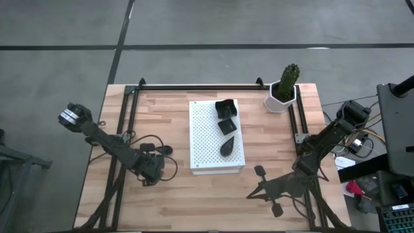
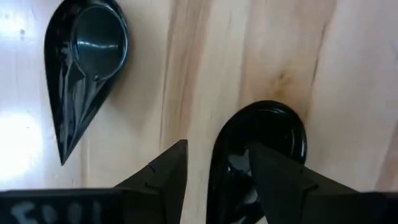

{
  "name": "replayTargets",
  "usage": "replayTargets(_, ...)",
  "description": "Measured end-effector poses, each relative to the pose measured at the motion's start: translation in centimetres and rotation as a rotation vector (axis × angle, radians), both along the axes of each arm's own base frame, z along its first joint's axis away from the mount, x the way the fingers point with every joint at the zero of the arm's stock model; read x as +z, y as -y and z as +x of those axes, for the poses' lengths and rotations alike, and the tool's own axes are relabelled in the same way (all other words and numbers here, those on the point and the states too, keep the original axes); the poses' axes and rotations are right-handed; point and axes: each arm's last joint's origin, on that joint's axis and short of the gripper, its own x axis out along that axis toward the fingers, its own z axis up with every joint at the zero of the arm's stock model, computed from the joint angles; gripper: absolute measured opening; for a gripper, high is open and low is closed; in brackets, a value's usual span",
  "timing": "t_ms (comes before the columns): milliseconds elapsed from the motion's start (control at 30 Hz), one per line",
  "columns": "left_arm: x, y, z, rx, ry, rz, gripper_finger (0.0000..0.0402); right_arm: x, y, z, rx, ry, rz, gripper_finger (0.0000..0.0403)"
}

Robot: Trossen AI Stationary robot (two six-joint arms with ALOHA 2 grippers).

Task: Pick & Place Mini shaped plates
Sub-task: Stack the black drop-shaped plate on top of the black drop-shaped plate on the shelf

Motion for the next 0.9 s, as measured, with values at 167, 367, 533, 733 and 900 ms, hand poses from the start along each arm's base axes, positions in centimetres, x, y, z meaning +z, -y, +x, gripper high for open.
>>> replayTargets(167,-0.33,-0.27,-0.11,0.01,0.002,0.018,0.0165,-0.07,0.05,0.03,-0.003,-0.002,-0.002,0.0008)
replayTargets(367,-0.61,-0.39,-0.31,0.008,-0.01,0.022,0.0134,0.05,0.04,0.08,-0.003,0.004,-0.006,0.0008)
replayTargets(533,-0.62,-0.53,-0.18,0.019,-0.014,0.006,0.0098,0.05,0.09,0.12,-0.009,0.005,-0.008,0.0008)
replayTargets(733,-0.6,-0.52,0.09,0.033,-0.004,-0.027,0.0019,0.05,0.11,0.14,-0.014,0.006,-0.009,0.0008)
replayTargets(900,-0.55,-0.34,0.31,0.074,0.016,-0.064,0.0003,0.05,0.16,0.16,-0.032,0.01,-0.009,0.0008)
